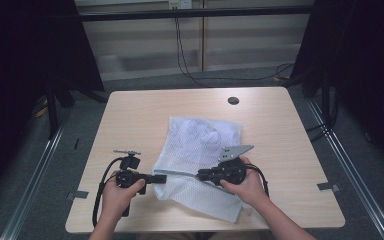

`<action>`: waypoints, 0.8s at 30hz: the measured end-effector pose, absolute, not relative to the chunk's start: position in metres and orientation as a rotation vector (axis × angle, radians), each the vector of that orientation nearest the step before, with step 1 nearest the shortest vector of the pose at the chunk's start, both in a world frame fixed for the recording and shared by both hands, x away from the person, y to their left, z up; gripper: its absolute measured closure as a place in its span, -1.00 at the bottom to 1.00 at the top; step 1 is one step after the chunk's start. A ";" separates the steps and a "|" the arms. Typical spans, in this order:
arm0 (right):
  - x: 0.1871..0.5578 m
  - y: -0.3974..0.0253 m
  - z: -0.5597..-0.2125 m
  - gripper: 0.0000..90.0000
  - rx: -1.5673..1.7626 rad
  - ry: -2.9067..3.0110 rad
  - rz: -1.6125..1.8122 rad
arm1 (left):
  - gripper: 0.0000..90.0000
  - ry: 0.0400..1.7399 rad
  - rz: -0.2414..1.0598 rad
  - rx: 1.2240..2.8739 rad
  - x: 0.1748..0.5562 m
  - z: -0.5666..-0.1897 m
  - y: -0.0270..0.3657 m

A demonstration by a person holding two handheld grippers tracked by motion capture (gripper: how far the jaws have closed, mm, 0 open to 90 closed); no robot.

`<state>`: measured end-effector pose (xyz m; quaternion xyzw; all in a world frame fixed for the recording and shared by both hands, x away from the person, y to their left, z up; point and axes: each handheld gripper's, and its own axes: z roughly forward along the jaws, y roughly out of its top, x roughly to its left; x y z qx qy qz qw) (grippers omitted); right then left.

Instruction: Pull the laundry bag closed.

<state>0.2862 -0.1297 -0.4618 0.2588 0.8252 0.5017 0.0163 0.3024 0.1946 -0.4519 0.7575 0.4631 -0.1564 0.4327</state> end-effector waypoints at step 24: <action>0.286 -0.134 -0.461 0.82 0.794 2.575 1.561 | 1.00 1.166 -0.380 1.886 0.302 -0.452 0.198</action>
